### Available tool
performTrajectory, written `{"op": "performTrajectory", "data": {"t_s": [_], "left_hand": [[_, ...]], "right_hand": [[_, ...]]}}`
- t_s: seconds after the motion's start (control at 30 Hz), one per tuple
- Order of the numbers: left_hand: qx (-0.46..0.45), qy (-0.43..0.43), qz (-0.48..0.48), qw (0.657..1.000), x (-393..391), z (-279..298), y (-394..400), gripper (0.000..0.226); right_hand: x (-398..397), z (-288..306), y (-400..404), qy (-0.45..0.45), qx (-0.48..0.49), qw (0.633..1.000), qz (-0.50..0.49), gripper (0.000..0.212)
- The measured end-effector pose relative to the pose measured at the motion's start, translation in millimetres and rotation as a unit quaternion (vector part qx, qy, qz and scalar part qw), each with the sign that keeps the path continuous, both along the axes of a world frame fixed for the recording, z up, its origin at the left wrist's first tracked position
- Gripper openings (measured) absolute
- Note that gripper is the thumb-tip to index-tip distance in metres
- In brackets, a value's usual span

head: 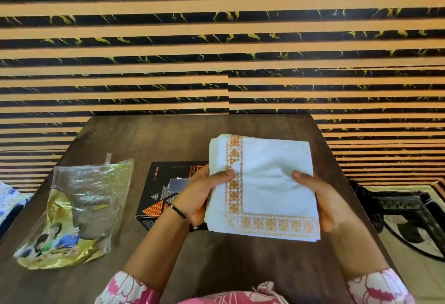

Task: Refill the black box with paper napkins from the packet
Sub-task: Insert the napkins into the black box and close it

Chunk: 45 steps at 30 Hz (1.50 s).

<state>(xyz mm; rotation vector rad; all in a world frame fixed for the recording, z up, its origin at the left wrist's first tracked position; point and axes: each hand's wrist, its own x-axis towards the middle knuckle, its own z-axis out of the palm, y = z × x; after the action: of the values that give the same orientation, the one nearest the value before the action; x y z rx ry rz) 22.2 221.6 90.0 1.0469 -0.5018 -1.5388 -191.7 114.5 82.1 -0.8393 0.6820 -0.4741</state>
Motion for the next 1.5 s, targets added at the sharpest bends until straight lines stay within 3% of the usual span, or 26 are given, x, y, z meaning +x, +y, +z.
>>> {"op": "performTrajectory", "data": {"t_s": [0.07, 0.2, 0.27, 0.43, 0.57, 0.63, 0.73, 0.83, 0.9, 1.07, 1.23, 1.37, 1.5], "left_hand": [[-0.024, -0.016, 0.004, 1.000, 0.6, 1.0, 1.1, 0.042], [-0.055, -0.035, -0.009, 0.998, 0.6, 6.6, 1.7, 0.037], [-0.050, -0.066, -0.028, 0.996, 1.5, 9.0, 1.8, 0.037], [0.014, -0.166, -0.122, 0.978, 5.1, 5.4, 5.0, 0.051], [0.052, -0.241, -0.051, 0.968, 9.4, -0.8, 0.5, 0.033], [0.043, -0.395, 0.001, 0.918, 15.3, -6.9, -2.8, 0.025], [0.046, -0.651, 0.040, 0.757, 32.4, -30.4, -2.3, 0.051], [0.102, -0.753, -0.046, 0.648, 40.3, -60.6, 5.5, 0.081], [0.121, -0.791, -0.076, 0.595, 40.2, -74.7, 10.8, 0.089], [0.124, -0.819, -0.085, 0.554, 38.5, -77.8, 12.3, 0.096], [0.104, -0.829, -0.085, 0.543, 39.5, -82.2, 15.3, 0.098], [0.087, -0.827, -0.105, 0.545, 44.2, -81.9, 17.8, 0.103], [0.056, -0.832, -0.110, 0.540, 45.7, -82.6, 26.5, 0.097]], "right_hand": [[-4.7, 0.1, 0.0, 0.008, -0.011, 1.000, 0.024, 0.103], [-8.9, 3.8, 8.0, -0.002, -0.031, 0.998, 0.060, 0.071], [-10.0, 0.1, 8.2, -0.009, -0.035, 0.997, 0.070, 0.065], [-13.9, -12.1, 0.3, -0.024, -0.042, 0.997, 0.054, 0.069], [-12.0, -24.7, -7.1, -0.021, -0.043, 0.999, 0.025, 0.077], [-11.2, -32.1, -11.6, -0.012, -0.024, 0.999, 0.018, 0.083], [-9.7, -44.5, -16.4, 0.001, 0.013, 1.000, 0.009, 0.082], [-10.8, -61.1, -22.0, 0.018, 0.028, 0.999, -0.010, 0.083], [-11.4, -68.0, -23.5, 0.038, 0.045, 0.998, 0.001, 0.088], [-17.9, -70.2, -18.9, 0.086, 0.009, 0.996, 0.006, 0.088], [-20.7, -75.2, -18.0, 0.217, -0.079, 0.973, -0.015, 0.054], [-15.8, -75.7, -20.8, 0.296, -0.122, 0.947, 0.023, 0.020], [-9.8, -73.7, -29.7, 0.307, -0.137, 0.939, 0.066, 0.025]]}}
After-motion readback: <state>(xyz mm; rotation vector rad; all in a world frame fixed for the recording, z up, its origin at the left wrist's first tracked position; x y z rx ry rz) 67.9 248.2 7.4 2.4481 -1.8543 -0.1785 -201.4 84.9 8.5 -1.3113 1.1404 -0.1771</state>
